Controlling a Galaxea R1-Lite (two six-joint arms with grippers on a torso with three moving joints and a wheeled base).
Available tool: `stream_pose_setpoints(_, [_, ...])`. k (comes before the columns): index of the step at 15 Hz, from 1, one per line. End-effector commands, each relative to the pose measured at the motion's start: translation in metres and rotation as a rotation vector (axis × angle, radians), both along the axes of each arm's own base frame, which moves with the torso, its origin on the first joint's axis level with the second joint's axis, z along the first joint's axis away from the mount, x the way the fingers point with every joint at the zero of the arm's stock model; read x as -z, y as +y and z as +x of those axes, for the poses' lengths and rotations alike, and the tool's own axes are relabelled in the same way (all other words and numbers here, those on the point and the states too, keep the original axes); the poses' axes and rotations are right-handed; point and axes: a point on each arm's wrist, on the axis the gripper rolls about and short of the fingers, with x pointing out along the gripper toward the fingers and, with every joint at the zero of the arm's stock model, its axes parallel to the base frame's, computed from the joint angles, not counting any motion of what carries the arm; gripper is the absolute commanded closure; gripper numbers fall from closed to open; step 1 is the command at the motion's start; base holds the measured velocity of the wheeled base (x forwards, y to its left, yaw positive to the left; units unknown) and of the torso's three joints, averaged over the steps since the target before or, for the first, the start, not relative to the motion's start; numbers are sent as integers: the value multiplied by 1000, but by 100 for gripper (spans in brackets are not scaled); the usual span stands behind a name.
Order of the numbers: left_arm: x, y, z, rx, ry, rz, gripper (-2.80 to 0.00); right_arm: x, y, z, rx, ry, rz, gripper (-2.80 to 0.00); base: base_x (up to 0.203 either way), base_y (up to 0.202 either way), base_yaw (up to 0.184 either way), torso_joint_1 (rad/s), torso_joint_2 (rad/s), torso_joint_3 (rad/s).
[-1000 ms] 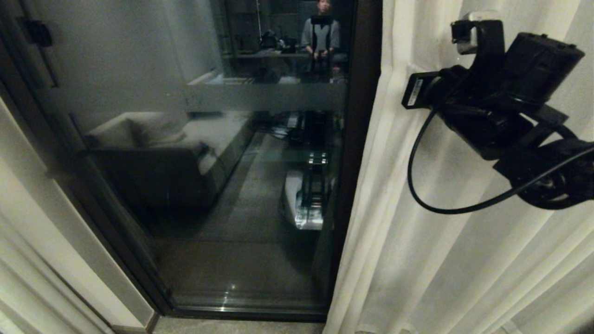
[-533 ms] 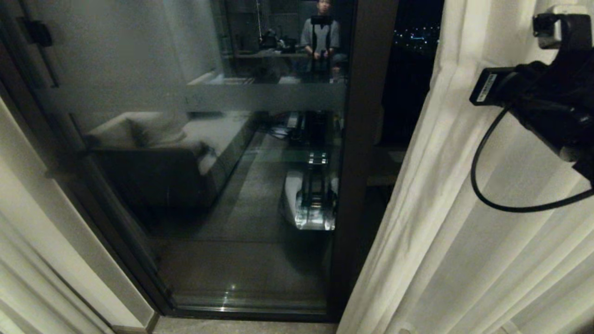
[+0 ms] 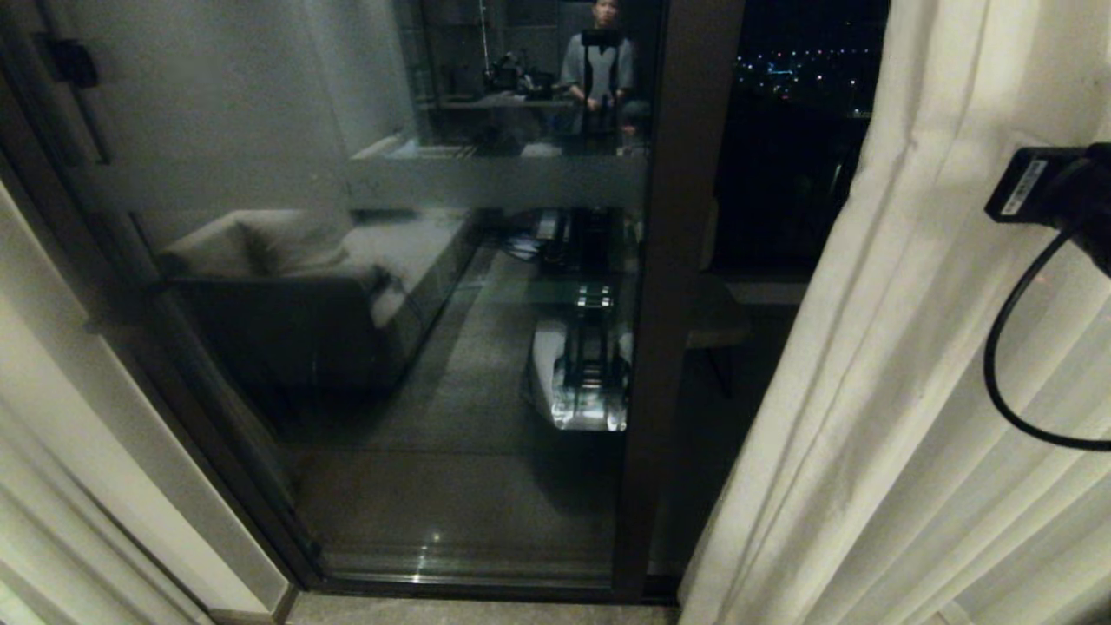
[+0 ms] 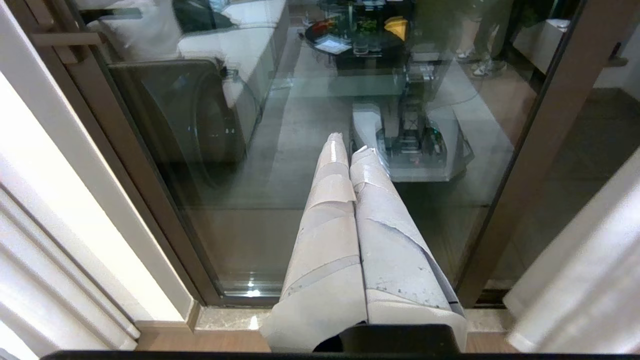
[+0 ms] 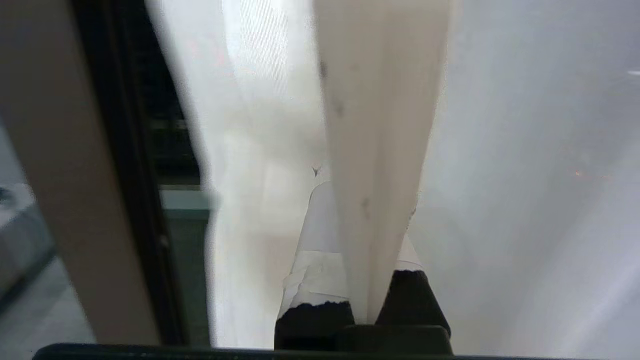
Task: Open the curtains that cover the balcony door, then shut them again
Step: Pull the inner curtains open on both sides
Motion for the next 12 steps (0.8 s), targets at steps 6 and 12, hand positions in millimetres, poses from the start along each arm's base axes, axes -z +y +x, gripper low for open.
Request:
stream_pose_setpoints(6, [0,0,0,0,-1,0,0,1,-13,-9,44,-11,-20,0,0,0,0,0,0,0])
stream_pose_setpoints(12, [0,0,0,0,-1,0,0,8,-12,-9,42,13,-19,0,0,0,0,0,0,0])
